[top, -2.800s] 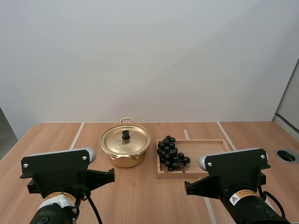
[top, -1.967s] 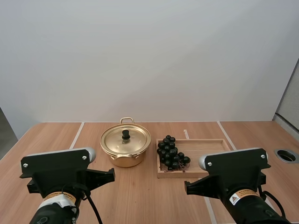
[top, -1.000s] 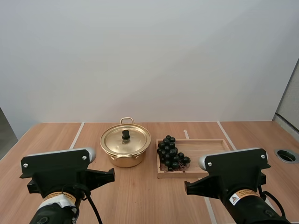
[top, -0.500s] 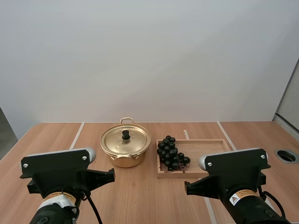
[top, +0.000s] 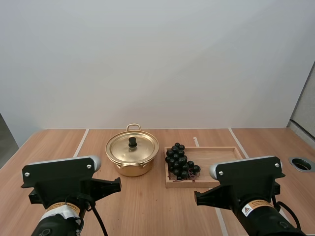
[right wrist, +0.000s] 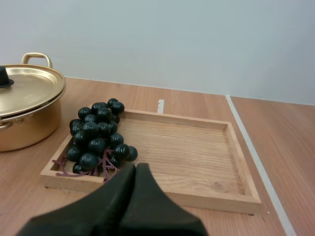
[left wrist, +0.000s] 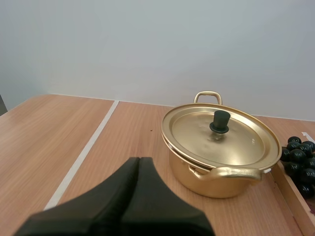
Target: Open the pot, put the grape inside, and close it
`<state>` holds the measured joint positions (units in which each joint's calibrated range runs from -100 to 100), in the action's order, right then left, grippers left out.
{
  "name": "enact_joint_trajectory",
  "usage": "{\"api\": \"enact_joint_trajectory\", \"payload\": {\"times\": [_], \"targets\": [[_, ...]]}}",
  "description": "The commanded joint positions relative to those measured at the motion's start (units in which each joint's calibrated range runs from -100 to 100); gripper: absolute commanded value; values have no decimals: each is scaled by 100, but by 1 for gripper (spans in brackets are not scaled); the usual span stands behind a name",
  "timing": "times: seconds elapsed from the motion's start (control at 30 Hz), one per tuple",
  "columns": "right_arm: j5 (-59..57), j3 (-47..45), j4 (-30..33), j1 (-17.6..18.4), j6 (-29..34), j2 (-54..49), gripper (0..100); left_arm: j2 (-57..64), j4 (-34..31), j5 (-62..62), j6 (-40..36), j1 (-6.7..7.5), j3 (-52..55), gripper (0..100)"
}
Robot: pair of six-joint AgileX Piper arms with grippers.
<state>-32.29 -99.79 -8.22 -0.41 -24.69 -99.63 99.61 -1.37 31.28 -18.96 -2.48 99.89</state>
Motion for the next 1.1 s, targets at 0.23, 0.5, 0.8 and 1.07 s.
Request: {"api": "enact_joint_trajectory", "payload": {"times": [0.23,0.5,0.8,1.07], "targets": [[639,-21,-109,-23,11,-37,0,39,-104,-85,27,-19,11,0],[1298,390,-224,-23,1,-37,0,39,-102,-566,76,-19,-768,0],[-238,2184,-248,-23,-27,329,0,-186,-102,-306,441,-19,-2288,0],[-1452,3963,-248,-23,-27,1654,0,-1219,-102,679,655,-19,-3622,0]]}}
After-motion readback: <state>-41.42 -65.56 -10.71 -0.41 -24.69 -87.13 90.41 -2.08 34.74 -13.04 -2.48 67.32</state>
